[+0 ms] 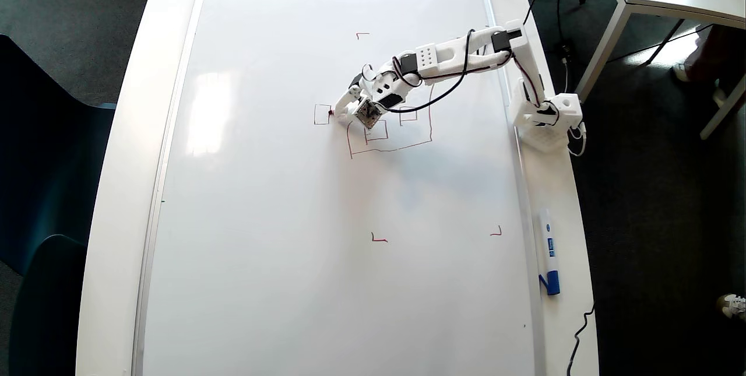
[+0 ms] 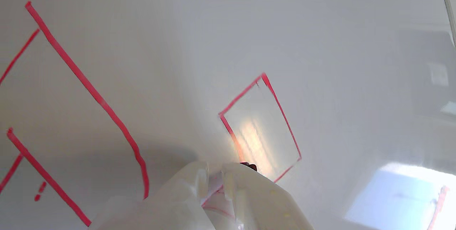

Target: Draw on a whiteboard a robot head using a pen attached to the gripper

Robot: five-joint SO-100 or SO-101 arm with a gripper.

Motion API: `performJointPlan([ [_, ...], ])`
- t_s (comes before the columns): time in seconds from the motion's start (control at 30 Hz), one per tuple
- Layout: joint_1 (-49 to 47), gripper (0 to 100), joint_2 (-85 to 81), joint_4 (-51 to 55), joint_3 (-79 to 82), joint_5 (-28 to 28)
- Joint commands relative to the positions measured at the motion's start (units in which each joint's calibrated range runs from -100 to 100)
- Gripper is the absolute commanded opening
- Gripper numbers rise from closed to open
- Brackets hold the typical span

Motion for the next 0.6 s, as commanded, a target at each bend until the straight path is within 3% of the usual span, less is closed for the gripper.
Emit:
performJointPlan([
  [0.0, -1.27, 1, -1.69, -1.93, -1.56, 0.16],
  [0.57, -1.49, 1, -8.74, -1.15, -3.83, 0.16],
])
